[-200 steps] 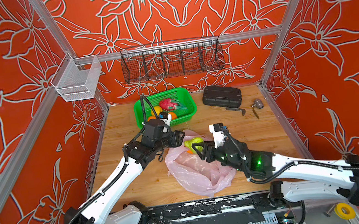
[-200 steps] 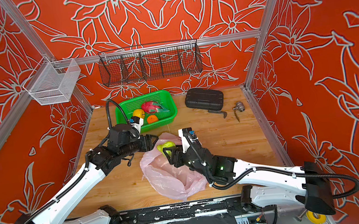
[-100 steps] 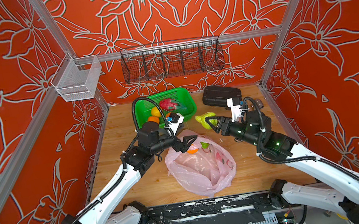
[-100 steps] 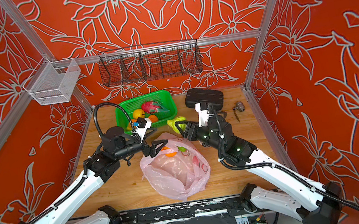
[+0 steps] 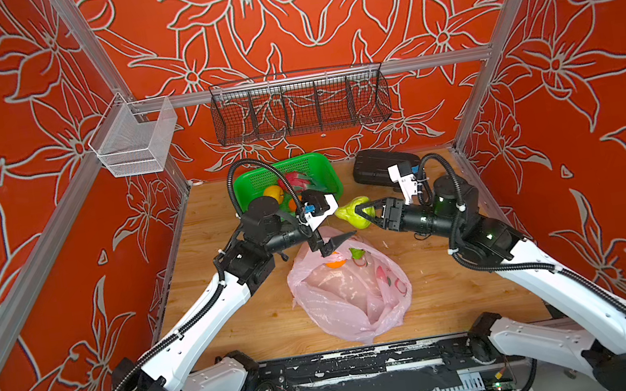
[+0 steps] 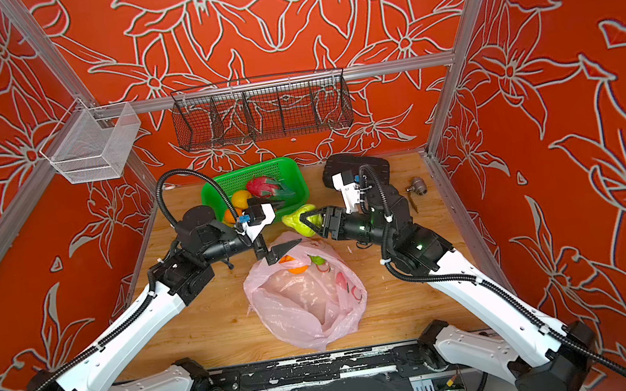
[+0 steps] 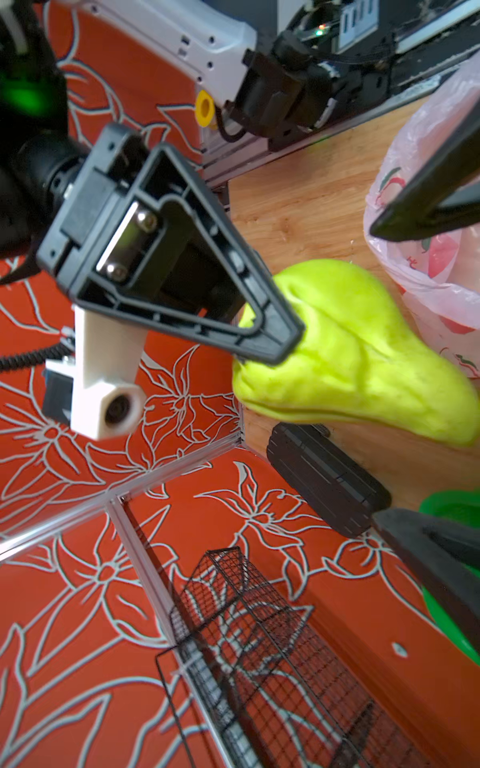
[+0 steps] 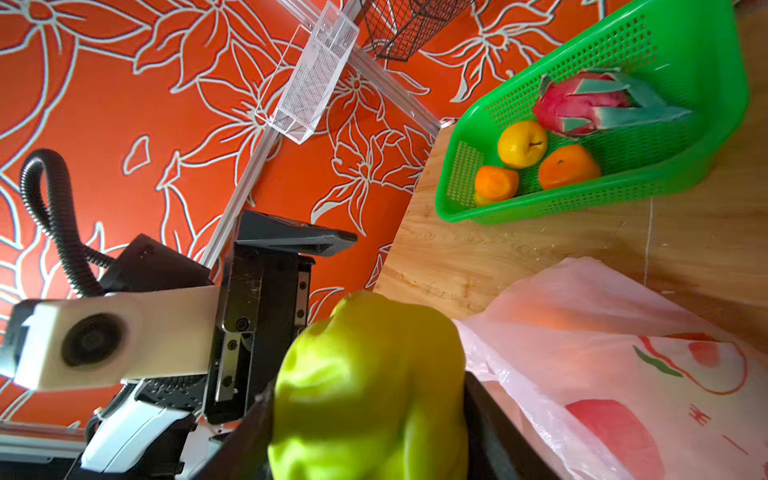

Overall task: Untie the knot of the plastic bag and take out the fruit
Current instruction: 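Lift the lime-green fruit out and pass it toward the left gripper, then close the left gripper on the lime-green fruit while the right gripper opens and withdraws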

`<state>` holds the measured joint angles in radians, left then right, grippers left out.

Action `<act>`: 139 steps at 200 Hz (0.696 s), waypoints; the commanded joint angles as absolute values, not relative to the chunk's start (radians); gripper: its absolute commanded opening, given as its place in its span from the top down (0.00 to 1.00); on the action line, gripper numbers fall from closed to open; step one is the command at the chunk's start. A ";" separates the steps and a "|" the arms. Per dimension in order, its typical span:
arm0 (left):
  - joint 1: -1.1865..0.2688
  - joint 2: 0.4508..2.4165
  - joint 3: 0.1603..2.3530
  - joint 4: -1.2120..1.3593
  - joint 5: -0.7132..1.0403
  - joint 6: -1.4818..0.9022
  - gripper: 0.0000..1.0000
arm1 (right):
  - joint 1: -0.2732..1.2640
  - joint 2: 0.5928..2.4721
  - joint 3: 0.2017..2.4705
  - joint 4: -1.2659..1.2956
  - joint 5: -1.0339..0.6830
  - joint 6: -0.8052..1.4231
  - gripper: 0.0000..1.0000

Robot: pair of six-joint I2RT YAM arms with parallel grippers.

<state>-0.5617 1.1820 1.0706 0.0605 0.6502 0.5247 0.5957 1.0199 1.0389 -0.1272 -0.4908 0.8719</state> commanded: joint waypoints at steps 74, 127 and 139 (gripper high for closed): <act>-0.598 1.265 1.173 -0.013 0.773 0.726 0.16 | 0.592 1.029 1.065 -0.075 -0.611 0.899 0.41; -0.600 1.262 1.164 0.009 0.775 0.718 0.42 | 0.591 1.030 1.062 -0.063 -0.620 0.907 0.40; -0.600 1.259 1.161 0.014 0.774 0.715 0.44 | 0.591 1.029 1.060 -0.062 -0.620 0.908 0.39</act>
<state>-0.5922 1.2633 1.1557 -0.0078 0.7547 0.6937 0.5949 1.0386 1.0500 -0.1093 -0.5938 0.8890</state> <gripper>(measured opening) 0.631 0.611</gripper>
